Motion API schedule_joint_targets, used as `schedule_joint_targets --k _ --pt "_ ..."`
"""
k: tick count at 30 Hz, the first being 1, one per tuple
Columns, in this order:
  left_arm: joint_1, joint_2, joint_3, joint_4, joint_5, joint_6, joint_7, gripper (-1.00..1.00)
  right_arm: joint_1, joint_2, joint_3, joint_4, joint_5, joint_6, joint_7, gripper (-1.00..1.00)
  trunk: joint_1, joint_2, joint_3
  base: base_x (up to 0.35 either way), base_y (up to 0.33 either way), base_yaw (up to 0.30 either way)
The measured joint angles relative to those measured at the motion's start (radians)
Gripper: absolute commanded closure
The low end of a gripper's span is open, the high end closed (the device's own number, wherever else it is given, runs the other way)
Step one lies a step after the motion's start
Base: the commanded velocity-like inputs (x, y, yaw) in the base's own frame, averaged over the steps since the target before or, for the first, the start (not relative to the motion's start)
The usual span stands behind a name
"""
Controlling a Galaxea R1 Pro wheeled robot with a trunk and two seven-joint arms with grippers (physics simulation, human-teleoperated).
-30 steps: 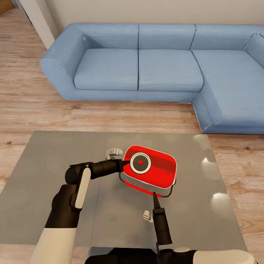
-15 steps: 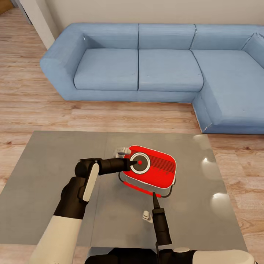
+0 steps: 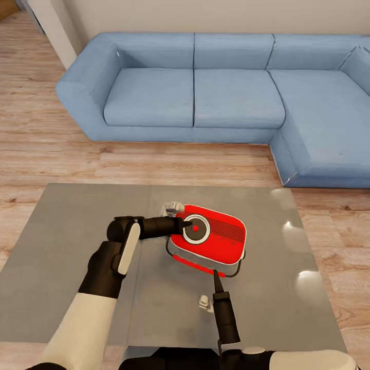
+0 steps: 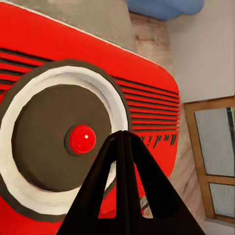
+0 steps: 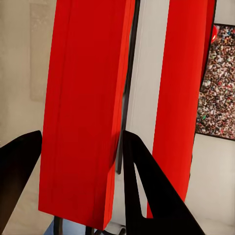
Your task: Turn on the radio receiver that's on the table in the living room.
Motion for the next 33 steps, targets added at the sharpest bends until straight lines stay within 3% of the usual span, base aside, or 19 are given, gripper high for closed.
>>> schedule_joint_targets --k 3,6,9,18,22,24,28,33 --pt "-0.044 0.0 0.0 0.028 0.029 -0.001 0.079 1.0 0.0 0.0 0.0 0.0 0.0 0.0 0.001 1.0 0.0 0.0 0.0 0.0 0.0 0.0" --pt "-0.066 0.0 -0.001 0.044 0.114 -0.001 0.123 1.0 0.0 0.0 0.001 0.0 0.0 0.0 0.001 1.0 0.0 0.0 0.0 0.0 0.0 0.0" --pt "-0.072 0.0 -0.002 0.059 0.159 -0.004 0.181 1.0 0.0 0.0 0.002 0.0 0.0 0.0 0.001 1.0 0.0 0.0 0.0 0.0 0.0 0.0" --pt "-0.073 0.0 -0.011 0.112 0.172 -0.025 0.211 1.0 0.0 0.0 0.002 0.0 0.0 -0.001 0.002 1.0 0.0 0.0 0.0 0.0 0.0 0.0" --pt "-0.073 0.0 -0.052 0.141 0.174 -0.034 0.211 1.0 0.0 0.0 0.002 0.0 0.001 -0.001 0.001 1.0 0.0 0.0 0.0 0.0 0.0 0.0" --pt "-0.073 0.0 -0.081 0.183 0.177 -0.076 0.212 1.0 0.0 0.001 0.002 0.0 0.001 -0.001 0.001 1.0 0.0 0.0 0.0 0.0 0.0 0.0" --pt "-0.074 0.0 -0.097 0.24 0.237 -0.119 0.214 1.0 0.0 0.001 0.002 0.0 0.001 -0.002 0.001 1.0 0.0 0.0 0.0 0.0 0.0 0.0" --pt "-0.074 0.0 -0.099 0.25 0.257 -0.13 0.215 1.0 0.0 0.001 0.002 0.0 0.001 -0.002 0.001 1.0 0.0 0.0 0.0 0.0 0.0 0.0"
